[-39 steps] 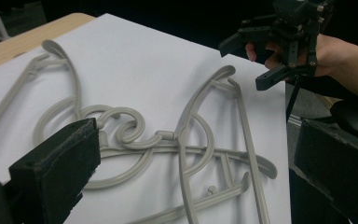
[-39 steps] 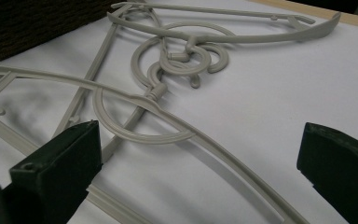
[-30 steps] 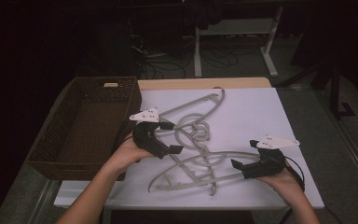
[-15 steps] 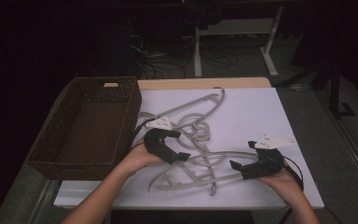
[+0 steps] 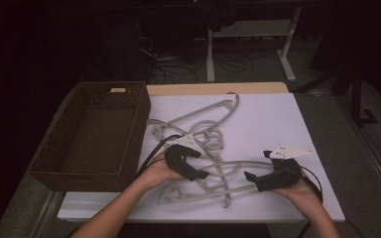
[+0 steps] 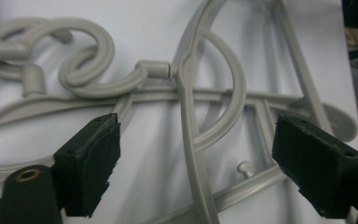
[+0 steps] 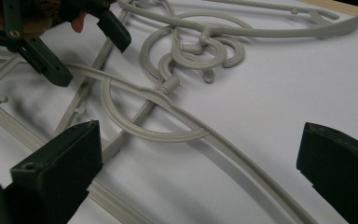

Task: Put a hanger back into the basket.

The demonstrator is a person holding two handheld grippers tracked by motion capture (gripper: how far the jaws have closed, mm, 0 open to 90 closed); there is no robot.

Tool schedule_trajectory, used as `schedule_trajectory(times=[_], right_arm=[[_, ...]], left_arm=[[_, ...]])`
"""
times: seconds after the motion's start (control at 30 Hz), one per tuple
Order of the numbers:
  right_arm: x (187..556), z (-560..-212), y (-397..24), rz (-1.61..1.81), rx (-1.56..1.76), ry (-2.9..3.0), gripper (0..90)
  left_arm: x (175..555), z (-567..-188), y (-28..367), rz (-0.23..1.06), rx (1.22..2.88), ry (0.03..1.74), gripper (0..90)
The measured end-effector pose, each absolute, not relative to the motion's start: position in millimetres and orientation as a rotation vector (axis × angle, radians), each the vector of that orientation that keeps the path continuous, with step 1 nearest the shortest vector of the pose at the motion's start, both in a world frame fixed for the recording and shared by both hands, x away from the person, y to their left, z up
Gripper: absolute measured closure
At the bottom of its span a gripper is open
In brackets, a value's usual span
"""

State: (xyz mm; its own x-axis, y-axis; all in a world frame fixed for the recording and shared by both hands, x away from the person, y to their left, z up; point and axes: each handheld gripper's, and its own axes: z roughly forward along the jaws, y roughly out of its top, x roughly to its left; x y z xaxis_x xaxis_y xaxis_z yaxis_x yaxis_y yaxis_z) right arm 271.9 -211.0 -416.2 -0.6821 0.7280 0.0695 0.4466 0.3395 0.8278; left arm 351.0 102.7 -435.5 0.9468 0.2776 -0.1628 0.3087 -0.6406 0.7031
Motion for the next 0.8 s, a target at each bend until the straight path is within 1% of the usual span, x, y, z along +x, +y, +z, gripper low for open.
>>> schedule_trajectory(times=[0.37,0.6,0.8], right_arm=[[271.9,-416.7,-210.3,1.265,1.039,2.300,0.0],[271.8,-416.4,-211.1,1.264,1.038,2.300,0.0],[271.7,-416.3,-211.3,1.265,1.039,2.297,0.0]], left_arm=[[350.3,-448.1,94.3,-0.059,2.389,0.399,37.8],[350.1,-449.3,92.3,-0.040,2.416,0.403,48.1],[349.4,-448.1,91.1,0.002,2.434,0.423,57.6]])
